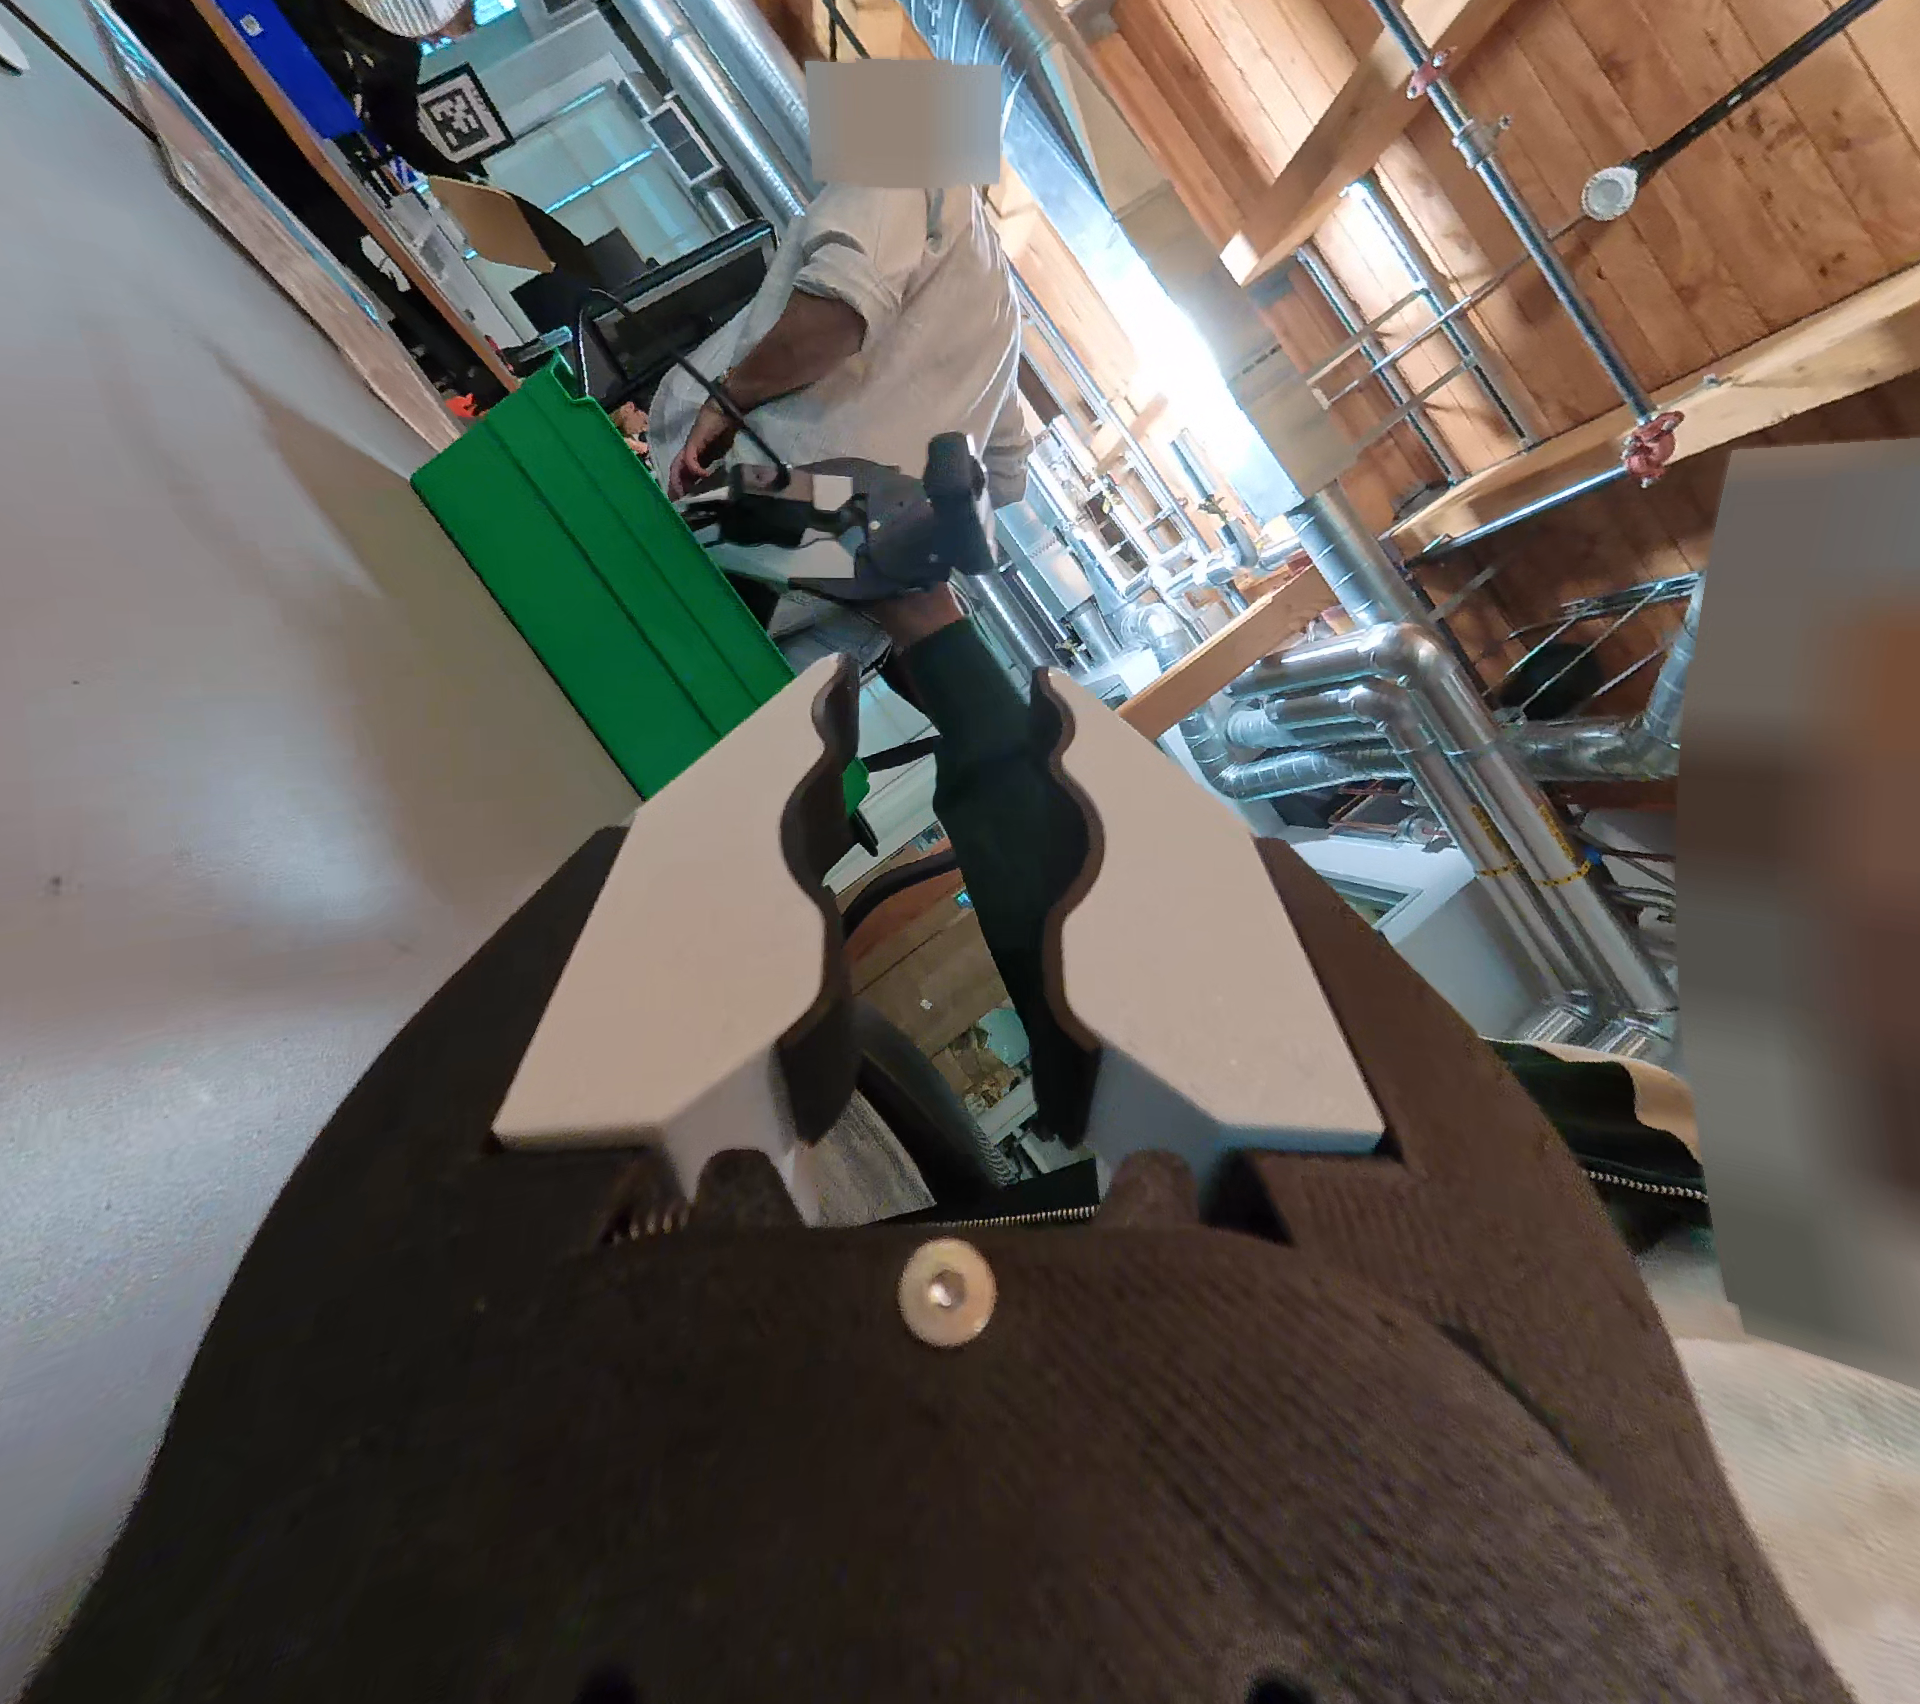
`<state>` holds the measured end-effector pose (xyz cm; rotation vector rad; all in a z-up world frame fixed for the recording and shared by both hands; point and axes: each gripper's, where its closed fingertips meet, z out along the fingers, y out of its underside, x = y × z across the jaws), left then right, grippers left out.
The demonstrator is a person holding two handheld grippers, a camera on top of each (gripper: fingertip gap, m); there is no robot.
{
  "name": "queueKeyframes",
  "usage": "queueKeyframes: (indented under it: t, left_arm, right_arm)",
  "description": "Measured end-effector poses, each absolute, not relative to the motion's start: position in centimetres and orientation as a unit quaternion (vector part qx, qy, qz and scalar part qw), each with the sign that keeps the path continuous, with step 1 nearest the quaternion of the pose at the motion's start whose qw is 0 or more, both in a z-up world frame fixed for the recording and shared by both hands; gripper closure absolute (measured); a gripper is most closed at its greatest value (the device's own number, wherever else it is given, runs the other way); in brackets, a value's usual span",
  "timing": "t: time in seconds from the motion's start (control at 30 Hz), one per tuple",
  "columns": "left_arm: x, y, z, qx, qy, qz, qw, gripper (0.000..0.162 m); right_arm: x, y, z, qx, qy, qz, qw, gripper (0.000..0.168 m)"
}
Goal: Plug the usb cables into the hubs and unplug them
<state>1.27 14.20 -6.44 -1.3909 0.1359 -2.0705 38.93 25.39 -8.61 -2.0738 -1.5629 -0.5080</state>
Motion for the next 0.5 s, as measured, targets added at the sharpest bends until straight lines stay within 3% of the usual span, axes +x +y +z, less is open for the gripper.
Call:
queueKeyframes:
  t: [0.2, 0.27, 0.33, 0.5]
  left_arm:
    - [1.0, 13.9, -6.3, -0.525, 0.056, -0.789, 0.315, 0.133]
    - [1.1, 13.7, -6.1, -0.522, 0.059, -0.793, 0.31, 0.133]
    - [1.3, 13.4, -5.8, -0.519, 0.065, -0.795, 0.307, 0.133]
    - [2.0, 12.9, -5.2, -0.512, 0.079, -0.801, 0.299, 0.134]
  right_arm:
    - [38.2, 25.3, -12.6, -0.77, -0.587, -0.169, 0.182, 0.139]
    - [39.4, 25.0, -13.2, -0.793, -0.562, -0.176, 0.157, 0.125]
    - [40.3, 24.5, -13.0, -0.817, -0.532, -0.168, 0.147, 0.123]
    - [41.4, 22.9, -9.7, -0.851, -0.461, -0.152, 0.201, 0.103]
